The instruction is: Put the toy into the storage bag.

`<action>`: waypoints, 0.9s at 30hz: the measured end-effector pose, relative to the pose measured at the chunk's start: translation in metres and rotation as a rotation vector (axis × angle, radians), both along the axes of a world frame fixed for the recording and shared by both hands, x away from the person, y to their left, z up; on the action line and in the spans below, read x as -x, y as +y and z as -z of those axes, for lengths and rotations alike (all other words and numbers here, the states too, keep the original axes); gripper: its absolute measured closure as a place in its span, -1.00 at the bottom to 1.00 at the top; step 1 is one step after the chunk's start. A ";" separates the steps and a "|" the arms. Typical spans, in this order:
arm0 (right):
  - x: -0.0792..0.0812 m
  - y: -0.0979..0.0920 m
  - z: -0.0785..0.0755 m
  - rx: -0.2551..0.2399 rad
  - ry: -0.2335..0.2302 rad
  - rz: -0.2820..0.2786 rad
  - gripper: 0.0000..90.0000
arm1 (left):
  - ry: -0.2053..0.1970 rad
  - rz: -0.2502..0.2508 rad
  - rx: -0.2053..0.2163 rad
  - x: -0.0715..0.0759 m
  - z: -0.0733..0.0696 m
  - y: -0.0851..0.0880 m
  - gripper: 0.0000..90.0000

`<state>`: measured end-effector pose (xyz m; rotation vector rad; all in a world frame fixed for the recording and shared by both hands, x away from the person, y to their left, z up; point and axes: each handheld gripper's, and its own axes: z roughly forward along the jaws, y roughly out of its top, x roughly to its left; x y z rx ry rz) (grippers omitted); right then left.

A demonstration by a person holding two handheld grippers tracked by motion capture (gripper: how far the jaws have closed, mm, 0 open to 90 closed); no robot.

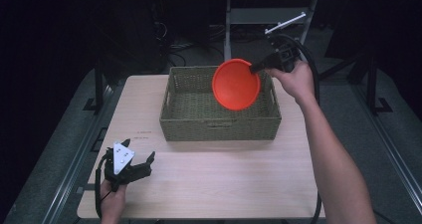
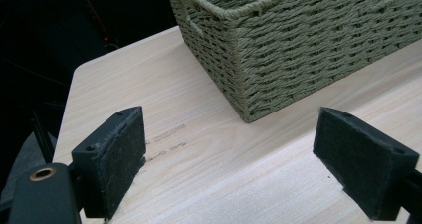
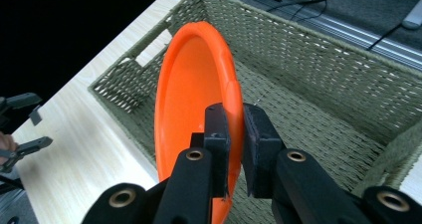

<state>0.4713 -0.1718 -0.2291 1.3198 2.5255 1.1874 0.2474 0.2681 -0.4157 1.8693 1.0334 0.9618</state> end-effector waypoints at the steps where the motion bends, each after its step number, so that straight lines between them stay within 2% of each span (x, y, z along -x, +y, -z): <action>1: -0.001 0.000 0.001 0.000 0.002 0.005 0.82 | 0.001 0.000 0.000 0.000 0.000 0.000 -0.72; 10: -0.009 -0.003 0.008 -0.004 0.007 0.025 0.82 | -0.002 -0.010 0.012 0.000 0.000 0.003 -0.72; 16: -0.015 -0.004 0.016 -0.007 0.030 0.036 0.82 | 0.003 -0.009 0.009 -0.001 0.000 0.003 -0.72; 23: -0.023 -0.004 0.030 0.019 0.054 0.060 0.82 | 0.002 -0.008 0.005 -0.001 0.000 0.002 -0.72; 27: -0.025 -0.002 0.034 0.021 0.050 0.061 0.82 | 0.002 -0.009 0.002 -0.001 0.000 0.002 -0.72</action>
